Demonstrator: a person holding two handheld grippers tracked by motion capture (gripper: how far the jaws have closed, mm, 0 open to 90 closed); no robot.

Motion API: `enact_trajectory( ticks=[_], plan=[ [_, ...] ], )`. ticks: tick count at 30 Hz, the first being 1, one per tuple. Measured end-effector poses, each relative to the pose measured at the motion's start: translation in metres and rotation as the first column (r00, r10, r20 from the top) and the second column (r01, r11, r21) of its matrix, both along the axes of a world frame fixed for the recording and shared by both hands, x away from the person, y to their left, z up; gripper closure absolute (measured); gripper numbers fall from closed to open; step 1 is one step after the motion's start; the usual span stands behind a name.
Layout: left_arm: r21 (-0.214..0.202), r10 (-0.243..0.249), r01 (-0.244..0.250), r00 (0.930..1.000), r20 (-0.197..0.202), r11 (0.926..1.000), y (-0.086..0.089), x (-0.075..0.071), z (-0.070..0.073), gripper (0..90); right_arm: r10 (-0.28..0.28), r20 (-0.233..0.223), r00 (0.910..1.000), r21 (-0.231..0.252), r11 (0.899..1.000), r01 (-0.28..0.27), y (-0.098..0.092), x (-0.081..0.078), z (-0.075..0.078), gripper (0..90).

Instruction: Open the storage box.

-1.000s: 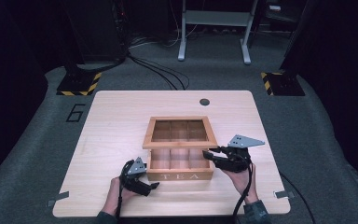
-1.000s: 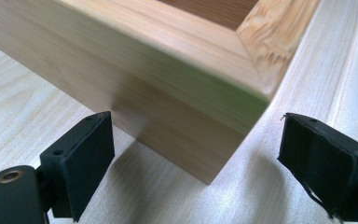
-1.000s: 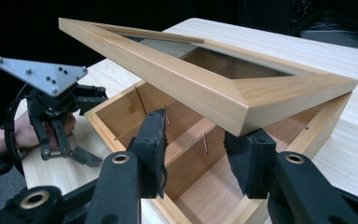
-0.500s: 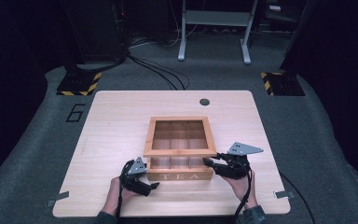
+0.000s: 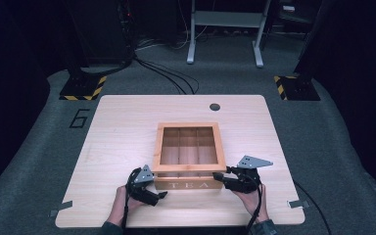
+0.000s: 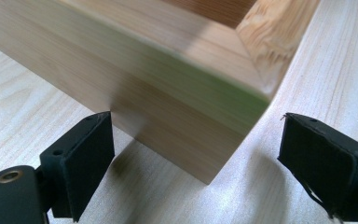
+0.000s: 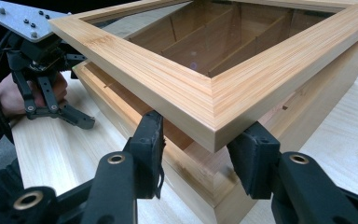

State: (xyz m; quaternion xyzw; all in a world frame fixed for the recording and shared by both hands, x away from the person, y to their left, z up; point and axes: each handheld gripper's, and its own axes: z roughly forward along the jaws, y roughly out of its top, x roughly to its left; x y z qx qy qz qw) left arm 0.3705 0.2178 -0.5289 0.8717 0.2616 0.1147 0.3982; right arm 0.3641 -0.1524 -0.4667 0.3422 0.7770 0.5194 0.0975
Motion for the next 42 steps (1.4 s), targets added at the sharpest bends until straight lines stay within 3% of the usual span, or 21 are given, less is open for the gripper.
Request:
enact_trajectory(
  ticks=[24, 34, 36, 39, 42],
  plan=[
    [-0.007, 0.028, -0.028, 0.9996, 0.000, 0.9996, 0.009, -0.004, 0.001, 10.0, -0.013, 0.001, 0.9999, -0.027, 1.000, 0.013, -0.002, -0.003, -0.006, 53.5],
    [-0.003, 0.029, -0.029, 0.9996, 0.001, 0.9996, 0.009, -0.004, 0.001, 10.0, -0.018, 0.014, 0.9997, -0.055, 0.998, 0.019, -0.005, -0.008, -0.005, 52.6],
    [0.002, 0.030, -0.030, 0.9996, 0.000, 0.9995, 0.009, -0.004, 0.001, 10.0, -0.020, 0.019, 0.9996, -0.083, 0.996, 0.022, -0.006, -0.010, -0.005, 51.4],
    [0.001, 0.030, -0.030, 0.9995, -0.005, 0.9996, 0.008, -0.004, 0.000, 10.0, -0.023, 0.012, 0.9997, -0.115, 0.993, 0.024, -0.004, -0.011, -0.009, 48.8],
    [0.006, 0.025, -0.025, 0.9997, -0.004, 0.9997, 0.008, -0.004, 0.000, 10.0, -0.030, -0.010, 0.9995, -0.113, 0.993, 0.028, -0.007, -0.010, -0.015, 49.1]
  ],
)
